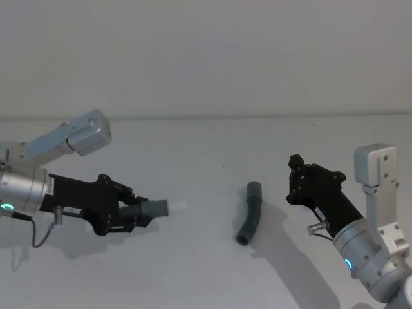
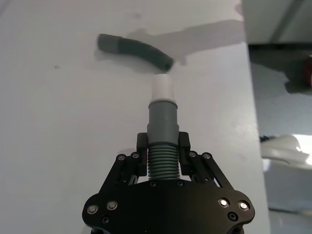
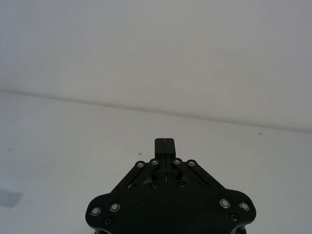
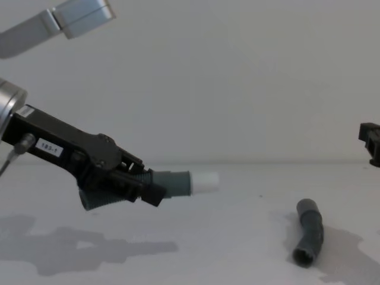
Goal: Use both hands to pick up one end of the pipe from the table, align the ends, and insert them.
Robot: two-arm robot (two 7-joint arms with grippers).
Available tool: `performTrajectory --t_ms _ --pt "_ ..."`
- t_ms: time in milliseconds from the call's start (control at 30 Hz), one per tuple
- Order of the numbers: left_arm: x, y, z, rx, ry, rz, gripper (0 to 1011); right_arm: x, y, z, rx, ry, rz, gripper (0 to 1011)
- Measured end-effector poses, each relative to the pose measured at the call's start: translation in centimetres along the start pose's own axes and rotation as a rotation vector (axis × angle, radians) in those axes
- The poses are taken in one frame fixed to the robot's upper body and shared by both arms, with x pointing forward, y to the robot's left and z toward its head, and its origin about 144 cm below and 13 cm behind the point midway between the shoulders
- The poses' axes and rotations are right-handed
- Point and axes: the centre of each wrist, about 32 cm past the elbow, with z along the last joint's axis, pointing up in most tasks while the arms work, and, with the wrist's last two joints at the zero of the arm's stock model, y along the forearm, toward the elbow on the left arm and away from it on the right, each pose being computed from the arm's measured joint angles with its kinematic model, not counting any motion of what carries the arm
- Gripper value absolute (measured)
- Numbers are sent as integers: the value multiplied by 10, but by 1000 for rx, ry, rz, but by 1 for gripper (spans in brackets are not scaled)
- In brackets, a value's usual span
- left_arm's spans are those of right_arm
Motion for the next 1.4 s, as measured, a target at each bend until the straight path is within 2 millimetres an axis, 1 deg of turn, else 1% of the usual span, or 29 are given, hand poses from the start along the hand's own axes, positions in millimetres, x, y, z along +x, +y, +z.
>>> performTrajectory --t_ms 267,600,1200,1400 --pt "14 5 4 30 -52 -106 329 0 0 0 0 0 0 0" --pt "24 5 4 43 -74 -166 329 0 0 0 0 0 0 0" --pt "30 6 4 47 -87 -184 329 0 0 0 0 0 0 0" --pt "31 6 4 47 -89 -185 329 -3 1 9 -23 2 9 0"
